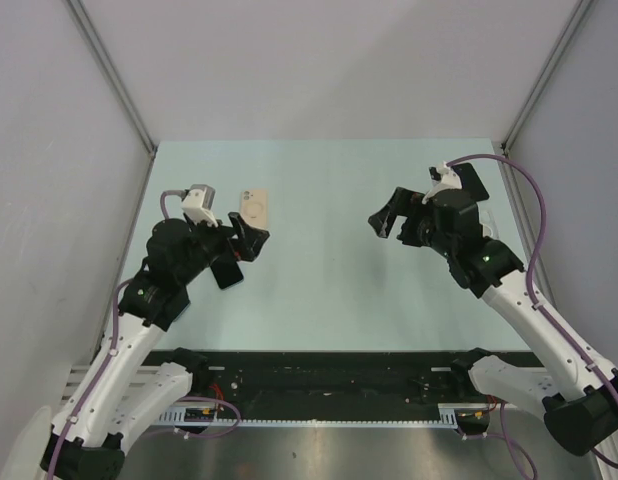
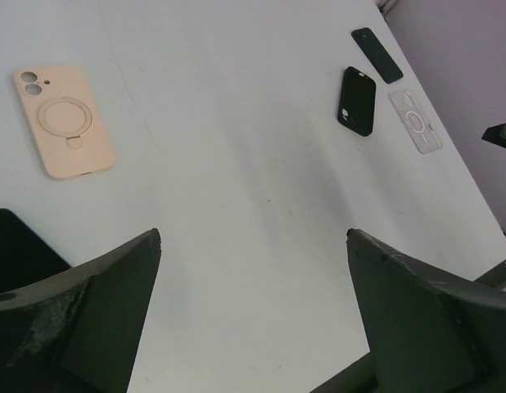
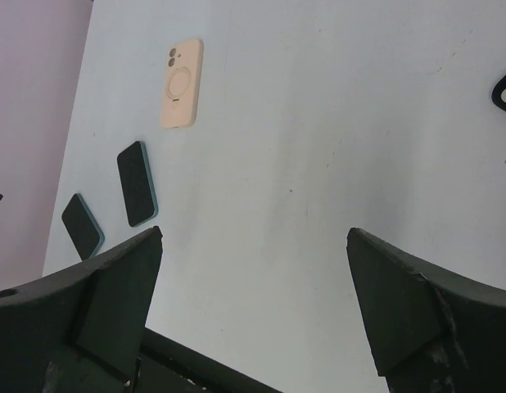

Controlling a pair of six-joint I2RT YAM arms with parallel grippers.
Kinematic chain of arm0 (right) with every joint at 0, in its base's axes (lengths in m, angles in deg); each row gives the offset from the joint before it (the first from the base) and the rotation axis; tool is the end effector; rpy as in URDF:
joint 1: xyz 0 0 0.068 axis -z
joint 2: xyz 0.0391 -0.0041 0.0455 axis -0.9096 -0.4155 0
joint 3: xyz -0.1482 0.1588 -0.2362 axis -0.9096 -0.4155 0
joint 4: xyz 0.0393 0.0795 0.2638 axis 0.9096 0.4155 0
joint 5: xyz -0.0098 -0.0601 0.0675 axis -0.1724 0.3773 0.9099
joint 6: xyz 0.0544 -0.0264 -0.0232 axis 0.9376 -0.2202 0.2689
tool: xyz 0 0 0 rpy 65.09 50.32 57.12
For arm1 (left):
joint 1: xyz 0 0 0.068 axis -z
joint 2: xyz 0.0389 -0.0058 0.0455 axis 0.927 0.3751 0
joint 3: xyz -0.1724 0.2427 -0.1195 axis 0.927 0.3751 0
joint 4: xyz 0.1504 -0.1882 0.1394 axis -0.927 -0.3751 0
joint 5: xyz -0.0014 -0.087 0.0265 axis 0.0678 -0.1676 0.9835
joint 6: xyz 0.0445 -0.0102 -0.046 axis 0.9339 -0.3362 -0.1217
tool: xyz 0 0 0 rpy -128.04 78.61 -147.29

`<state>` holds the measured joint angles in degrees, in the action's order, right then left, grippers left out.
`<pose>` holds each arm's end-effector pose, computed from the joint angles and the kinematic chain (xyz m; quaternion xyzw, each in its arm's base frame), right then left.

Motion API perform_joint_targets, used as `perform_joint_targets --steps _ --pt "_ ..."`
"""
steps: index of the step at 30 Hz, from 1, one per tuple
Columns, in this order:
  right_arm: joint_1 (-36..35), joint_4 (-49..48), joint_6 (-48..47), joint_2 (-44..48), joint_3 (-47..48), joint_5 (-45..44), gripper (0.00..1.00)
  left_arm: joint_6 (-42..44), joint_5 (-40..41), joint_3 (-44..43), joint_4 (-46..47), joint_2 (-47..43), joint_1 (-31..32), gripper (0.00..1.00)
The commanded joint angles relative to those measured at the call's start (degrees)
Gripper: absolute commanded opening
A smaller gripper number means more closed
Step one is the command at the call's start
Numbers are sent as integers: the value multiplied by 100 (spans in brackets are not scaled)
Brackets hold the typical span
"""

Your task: Put the phone into the phone case

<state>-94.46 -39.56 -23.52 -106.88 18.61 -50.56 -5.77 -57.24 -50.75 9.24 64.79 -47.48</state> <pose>0.2011 0.1105 0.3920 0.0308 0.8391 0.2720 0.4702 0.1524 -0.0659 0.3714 0.0364 0.7925 -0.2834 0.5388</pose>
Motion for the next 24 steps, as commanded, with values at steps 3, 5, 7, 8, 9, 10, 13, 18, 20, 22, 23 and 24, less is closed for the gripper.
perform_joint_targets --steps 3,5,7,8,9,10,13,18,20,22,23,24 --pt "10 -98 -33 -82 23 18 100 -86 724 36 -6 105 -36 100" --pt "-8 -141 -58 -144 -3 246 100 -77 1188 -34 -129 262 -45 100" --pt "-25 -212 -85 -153 -47 264 100 -42 1541 -131 -367 507 -54 100" --pt "-17 -238 -85 -144 -64 256 100 -50 1700 -175 -454 605 -80 100" --pt "-25 -264 -94 -126 -117 238 100 -50 1988 -271 -621 841 -106 100" --pt "-17 -273 -129 -91 -126 212 100 -120 2087 -324 -718 991 -255 100" --pt "-16 -256 -190 5 -179 194 100 -304 1878 -640 -1175 1685 -861 100" --pt "-34 -247 -331 58 -258 474 100 -481 1158 -1142 -1528 2809 -1818 96" --pt "-34 -212 -366 32 -275 554 100 -446 999 -1290 -1440 3065 -1978 96" --pt "-34 -168 -410 6 -284 607 100 -332 848 -1440 -1422 3478 -2032 98" --pt "-51 -159 -445 -12 -284 703 100 -314 875 -1641 -1509 3784 -2032 98" --pt "-52 -159 -471 -12 -284 739 100 -271 901 -1730 -1553 3944 -2032 98"
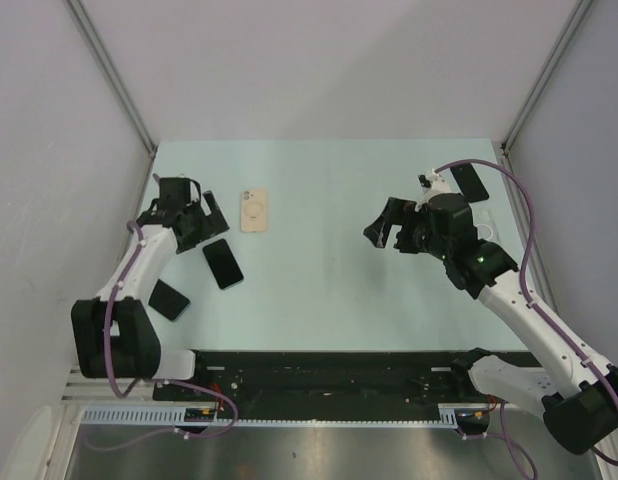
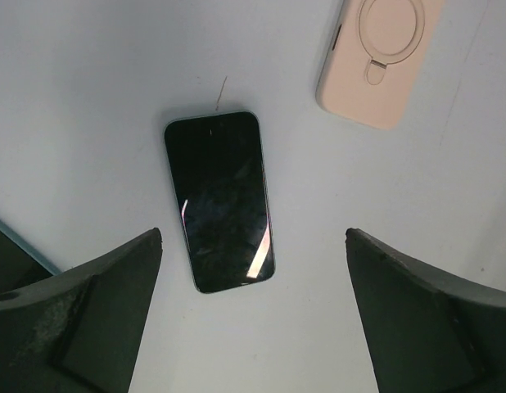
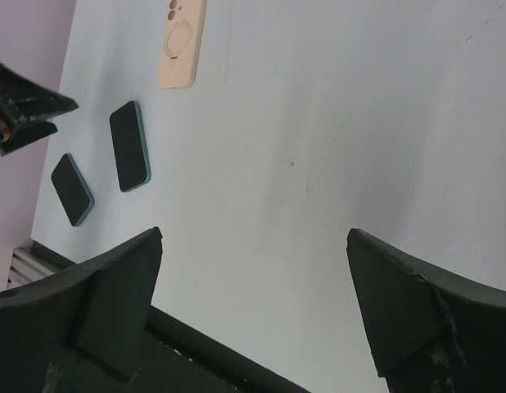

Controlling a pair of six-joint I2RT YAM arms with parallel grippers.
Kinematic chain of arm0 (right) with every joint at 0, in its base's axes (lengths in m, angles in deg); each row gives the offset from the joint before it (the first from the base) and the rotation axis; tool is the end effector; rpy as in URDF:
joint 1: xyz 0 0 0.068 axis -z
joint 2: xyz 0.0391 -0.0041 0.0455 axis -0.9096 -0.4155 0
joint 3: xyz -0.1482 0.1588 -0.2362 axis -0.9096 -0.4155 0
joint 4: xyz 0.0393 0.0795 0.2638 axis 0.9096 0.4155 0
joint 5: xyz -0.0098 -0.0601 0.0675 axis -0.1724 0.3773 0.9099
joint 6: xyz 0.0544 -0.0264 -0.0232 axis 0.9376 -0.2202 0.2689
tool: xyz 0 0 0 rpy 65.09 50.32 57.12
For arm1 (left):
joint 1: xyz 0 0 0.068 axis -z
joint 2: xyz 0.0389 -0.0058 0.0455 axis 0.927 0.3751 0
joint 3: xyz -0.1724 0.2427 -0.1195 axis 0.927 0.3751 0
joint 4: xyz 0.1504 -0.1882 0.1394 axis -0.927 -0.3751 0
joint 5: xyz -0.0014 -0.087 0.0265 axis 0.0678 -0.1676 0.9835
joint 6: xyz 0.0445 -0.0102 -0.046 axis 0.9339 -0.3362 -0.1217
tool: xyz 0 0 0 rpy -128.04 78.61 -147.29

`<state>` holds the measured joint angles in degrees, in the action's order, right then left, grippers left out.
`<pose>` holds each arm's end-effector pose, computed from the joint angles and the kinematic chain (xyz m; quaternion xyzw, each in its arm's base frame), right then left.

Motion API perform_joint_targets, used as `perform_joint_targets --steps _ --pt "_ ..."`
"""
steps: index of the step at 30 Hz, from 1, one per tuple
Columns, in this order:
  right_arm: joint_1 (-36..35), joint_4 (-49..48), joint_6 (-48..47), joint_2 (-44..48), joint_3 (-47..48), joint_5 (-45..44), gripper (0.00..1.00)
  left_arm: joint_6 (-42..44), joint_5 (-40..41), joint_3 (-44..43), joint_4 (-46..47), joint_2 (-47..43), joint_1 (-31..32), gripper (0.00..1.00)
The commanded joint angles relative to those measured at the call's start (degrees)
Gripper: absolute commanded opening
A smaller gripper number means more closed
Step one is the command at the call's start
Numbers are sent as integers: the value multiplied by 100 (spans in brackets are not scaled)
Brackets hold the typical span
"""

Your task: Put the phone into the phone case

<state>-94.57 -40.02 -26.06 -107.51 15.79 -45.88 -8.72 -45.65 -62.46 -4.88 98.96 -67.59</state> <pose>0.2018 0.1161 0.3722 -0.0100 0.8532 0.2811 0.4393 0.2926 -0.0001 0.2951 -0.2110 0.9210 -0.0568 0.3227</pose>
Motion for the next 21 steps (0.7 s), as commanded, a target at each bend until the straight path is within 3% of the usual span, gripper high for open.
perform_joint_targets --steps 1,8,21 --pt "-41 -122 -227 51 6 323 100 16 -222 -716 -264 669 -21 98" --pt "-67 -175 -359 60 -2 640 100 43 112 -736 -327 1504 -21 99" --pt "-67 -210 -341 86 6 842 100 104 173 -708 -265 2023 41 100"
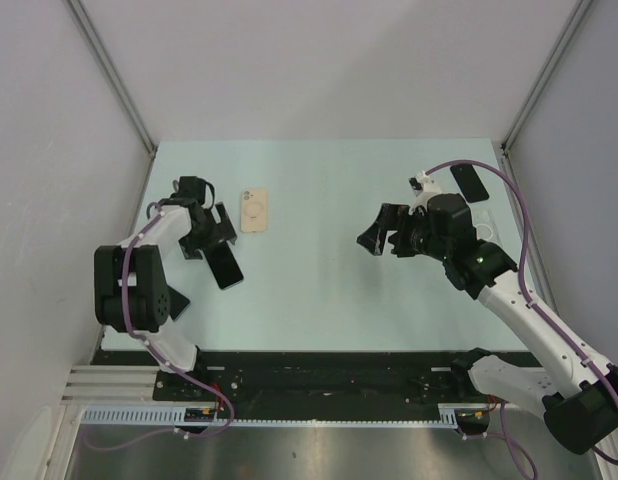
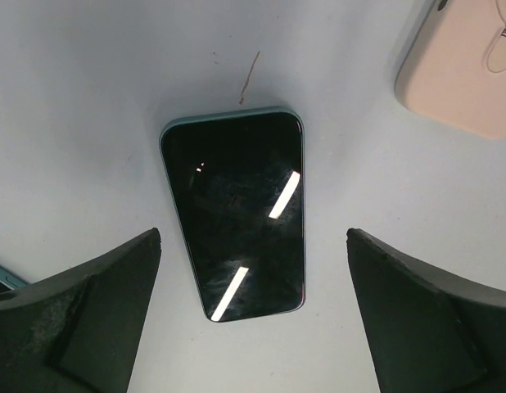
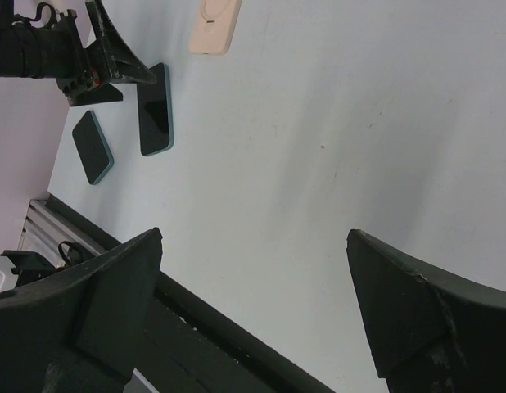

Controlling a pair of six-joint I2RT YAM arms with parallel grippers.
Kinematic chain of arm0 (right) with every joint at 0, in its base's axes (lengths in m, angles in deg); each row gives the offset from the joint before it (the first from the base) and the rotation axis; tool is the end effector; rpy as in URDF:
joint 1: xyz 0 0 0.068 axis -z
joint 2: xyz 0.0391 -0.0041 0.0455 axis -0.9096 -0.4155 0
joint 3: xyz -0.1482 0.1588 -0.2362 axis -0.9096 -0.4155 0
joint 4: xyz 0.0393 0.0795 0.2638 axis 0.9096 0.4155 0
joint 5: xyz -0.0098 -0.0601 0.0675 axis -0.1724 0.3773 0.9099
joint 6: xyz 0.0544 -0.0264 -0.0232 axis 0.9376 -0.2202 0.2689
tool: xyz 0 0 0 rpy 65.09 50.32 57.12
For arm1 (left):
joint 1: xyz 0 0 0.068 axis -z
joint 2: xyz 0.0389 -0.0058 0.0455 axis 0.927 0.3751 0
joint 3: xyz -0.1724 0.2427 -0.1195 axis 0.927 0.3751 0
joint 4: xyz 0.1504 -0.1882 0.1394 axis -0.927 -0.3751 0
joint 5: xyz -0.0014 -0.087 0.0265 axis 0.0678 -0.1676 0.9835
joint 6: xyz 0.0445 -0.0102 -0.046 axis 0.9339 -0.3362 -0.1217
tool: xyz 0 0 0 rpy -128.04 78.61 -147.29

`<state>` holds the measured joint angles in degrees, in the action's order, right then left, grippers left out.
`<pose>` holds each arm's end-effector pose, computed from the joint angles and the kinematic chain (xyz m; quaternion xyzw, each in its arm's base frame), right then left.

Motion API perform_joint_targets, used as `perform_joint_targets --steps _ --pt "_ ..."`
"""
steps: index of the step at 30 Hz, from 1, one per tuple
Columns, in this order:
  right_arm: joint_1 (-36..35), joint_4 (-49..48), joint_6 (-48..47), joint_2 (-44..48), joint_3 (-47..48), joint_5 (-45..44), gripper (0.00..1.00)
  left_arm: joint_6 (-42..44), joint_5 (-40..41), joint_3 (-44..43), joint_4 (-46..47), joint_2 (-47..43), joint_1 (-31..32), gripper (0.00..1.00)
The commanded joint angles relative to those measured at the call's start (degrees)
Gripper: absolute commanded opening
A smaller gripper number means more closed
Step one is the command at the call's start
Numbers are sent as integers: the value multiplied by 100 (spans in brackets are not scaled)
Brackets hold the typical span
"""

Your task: Put the phone into the phone case

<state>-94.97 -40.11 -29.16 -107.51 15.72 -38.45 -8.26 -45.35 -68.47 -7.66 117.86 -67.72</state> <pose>0.1972 0.1228 0.3723 -0.0697 0.8481 0.3184 0.4178 0.3535 0.0006 0.2259 -0.2142 0.9569 -0.0231 0.1950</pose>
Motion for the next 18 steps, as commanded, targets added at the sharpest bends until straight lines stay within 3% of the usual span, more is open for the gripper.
perform_joint_targets --steps 1,12,18 --pt "-45 -201 -22 87 13 99 100 49 160 -125 -22 176 63 100" --pt "-80 -166 57 139 13 108 99 -91 547 -363 -286 607 230 99" --pt "-89 -113 13 192 4 82 99 -109 512 -380 -295 818 318 93"
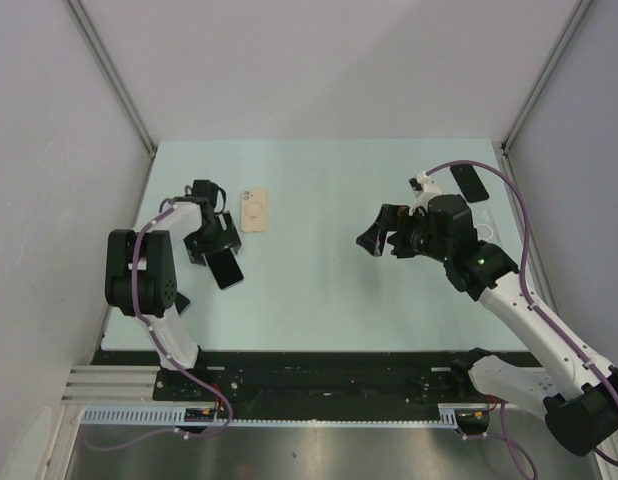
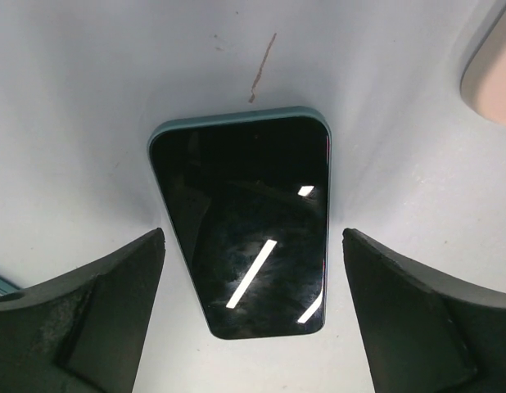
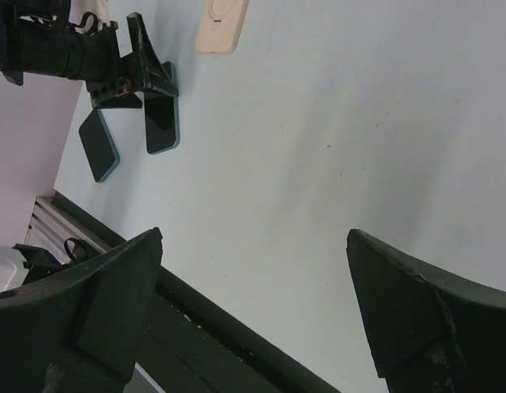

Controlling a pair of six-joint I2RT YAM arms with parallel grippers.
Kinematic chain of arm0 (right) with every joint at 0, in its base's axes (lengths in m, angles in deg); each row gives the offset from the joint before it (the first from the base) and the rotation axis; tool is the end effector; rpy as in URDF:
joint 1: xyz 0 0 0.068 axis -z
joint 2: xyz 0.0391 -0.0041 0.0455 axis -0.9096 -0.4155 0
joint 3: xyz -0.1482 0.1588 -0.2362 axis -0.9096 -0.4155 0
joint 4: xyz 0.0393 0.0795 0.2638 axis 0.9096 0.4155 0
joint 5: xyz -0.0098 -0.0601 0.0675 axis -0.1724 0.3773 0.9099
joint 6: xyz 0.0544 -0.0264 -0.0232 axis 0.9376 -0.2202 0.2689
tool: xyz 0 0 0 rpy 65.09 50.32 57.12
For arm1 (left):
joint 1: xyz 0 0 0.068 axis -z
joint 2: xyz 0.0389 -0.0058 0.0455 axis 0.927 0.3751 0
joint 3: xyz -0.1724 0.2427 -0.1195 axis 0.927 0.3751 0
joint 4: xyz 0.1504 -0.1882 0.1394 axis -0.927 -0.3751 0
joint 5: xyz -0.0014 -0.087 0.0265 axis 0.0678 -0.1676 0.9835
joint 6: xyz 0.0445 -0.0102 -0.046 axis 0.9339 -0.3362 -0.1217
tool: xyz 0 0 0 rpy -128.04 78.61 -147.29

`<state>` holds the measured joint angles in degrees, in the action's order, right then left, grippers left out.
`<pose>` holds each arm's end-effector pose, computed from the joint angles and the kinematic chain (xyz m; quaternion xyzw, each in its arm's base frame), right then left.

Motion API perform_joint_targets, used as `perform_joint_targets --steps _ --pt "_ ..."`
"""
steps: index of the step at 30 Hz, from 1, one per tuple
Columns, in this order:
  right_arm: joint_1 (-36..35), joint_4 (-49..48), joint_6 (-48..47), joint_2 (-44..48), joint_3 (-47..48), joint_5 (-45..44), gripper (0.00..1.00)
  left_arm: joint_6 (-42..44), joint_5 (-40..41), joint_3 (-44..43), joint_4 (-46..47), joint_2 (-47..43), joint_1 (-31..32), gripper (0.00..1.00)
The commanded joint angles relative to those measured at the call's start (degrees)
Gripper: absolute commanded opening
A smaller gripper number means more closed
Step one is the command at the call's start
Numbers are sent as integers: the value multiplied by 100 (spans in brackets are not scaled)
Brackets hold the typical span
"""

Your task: Put the phone into the phone case

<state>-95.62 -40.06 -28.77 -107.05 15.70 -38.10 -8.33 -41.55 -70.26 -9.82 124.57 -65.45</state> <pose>0.1938 0.1242 0.3738 -0.0734 0.8458 0.3256 0.4162 0.3669 -0.0107 0.1938 -0.2007 0.9690 0.0195 0.1431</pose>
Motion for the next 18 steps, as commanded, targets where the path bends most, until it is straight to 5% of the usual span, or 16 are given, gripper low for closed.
perform_joint_targets --steps 1,14,18 --pt "-24 -118 -44 129 7 55 99 -85 114 -218 -113 191 99 91" --pt "-129 -582 351 -30 -519 196 98 -84 -351 106 -53 -27 414 71" --pt "-322 -1539 834 -231 -1135 512 95 -286 -1351 624 534 -467 609 66"
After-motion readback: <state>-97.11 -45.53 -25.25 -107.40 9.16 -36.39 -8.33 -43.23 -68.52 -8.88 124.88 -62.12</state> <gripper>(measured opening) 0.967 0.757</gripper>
